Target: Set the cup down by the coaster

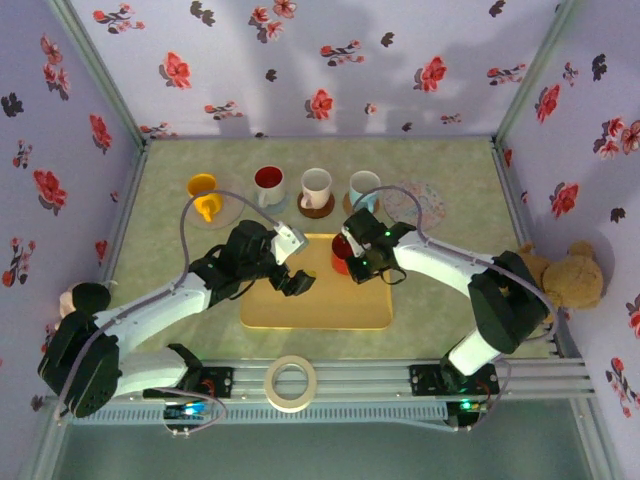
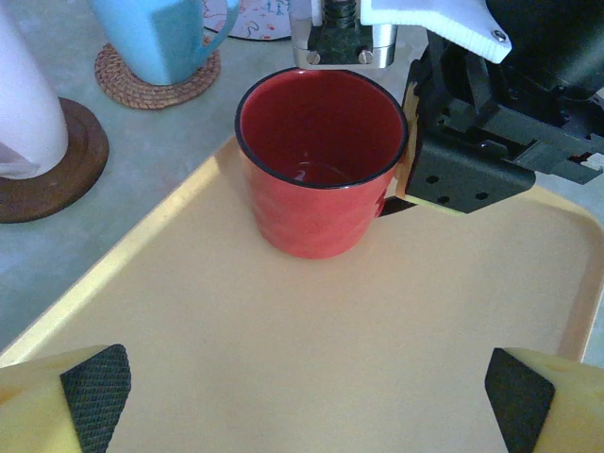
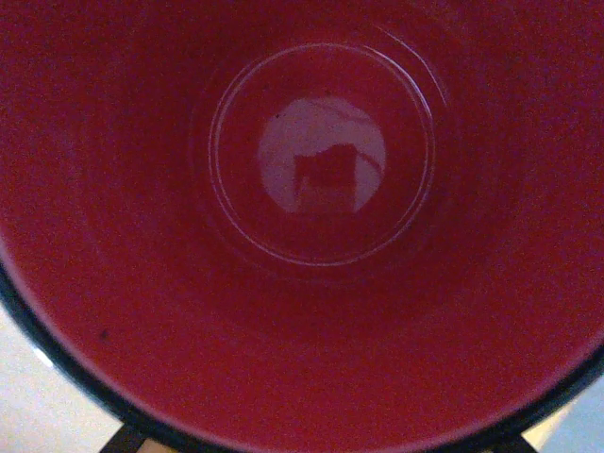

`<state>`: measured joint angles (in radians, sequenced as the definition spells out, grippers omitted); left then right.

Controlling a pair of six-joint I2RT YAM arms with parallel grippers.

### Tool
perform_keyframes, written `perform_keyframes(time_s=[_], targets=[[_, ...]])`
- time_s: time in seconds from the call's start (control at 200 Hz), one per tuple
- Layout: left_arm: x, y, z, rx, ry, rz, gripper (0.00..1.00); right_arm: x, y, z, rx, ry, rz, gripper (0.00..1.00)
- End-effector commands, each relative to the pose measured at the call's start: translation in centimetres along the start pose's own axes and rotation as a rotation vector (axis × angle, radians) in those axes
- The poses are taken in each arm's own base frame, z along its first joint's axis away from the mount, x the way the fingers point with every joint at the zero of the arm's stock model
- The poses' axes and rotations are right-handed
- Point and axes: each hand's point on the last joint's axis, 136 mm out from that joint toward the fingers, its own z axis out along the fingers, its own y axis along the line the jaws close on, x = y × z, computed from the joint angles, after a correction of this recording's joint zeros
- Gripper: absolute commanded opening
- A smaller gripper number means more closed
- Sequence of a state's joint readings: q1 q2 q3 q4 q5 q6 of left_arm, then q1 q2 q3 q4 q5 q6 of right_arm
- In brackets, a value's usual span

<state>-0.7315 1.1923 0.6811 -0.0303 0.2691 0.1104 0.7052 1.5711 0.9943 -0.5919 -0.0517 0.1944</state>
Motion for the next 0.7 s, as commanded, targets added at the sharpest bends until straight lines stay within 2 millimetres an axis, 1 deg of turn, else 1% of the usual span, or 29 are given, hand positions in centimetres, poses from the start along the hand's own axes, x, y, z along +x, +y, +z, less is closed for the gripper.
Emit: perform_keyframes(time_s=[0.0,0.155,0.295,0.5,0.695], targets=[[-0.5,-0.1,-0.1,-0.004,-0.017,0.009,1.0,-0.9,0.9,-1.1,-0.03,-0.02,-0.012,0.0],[-0.6,0.0,-0.2,-0.013,-0.017,0.033,1.0,-1.3,1.5,-2.1,-0.065,-0.059,-0.017,0.0],[-1.1,0.1,-0.4,-0.018,-0.028,0.036,1.0,-1.8,2.2,-3.4,-0.111,-0.11,-0.014,0.0],[-2.4,0.1,-1.0,-0.025,-0.066,0.049,1.0,-2.7,3.0,-6.2,-0.16,-0.211,-0.028,0.0],[-3.9,0.1,-1.7,-0.031,-0.108,0.057,1.0,-3.7,2.6,-9.2,-0.133,-0.282,-0.036,0.0]])
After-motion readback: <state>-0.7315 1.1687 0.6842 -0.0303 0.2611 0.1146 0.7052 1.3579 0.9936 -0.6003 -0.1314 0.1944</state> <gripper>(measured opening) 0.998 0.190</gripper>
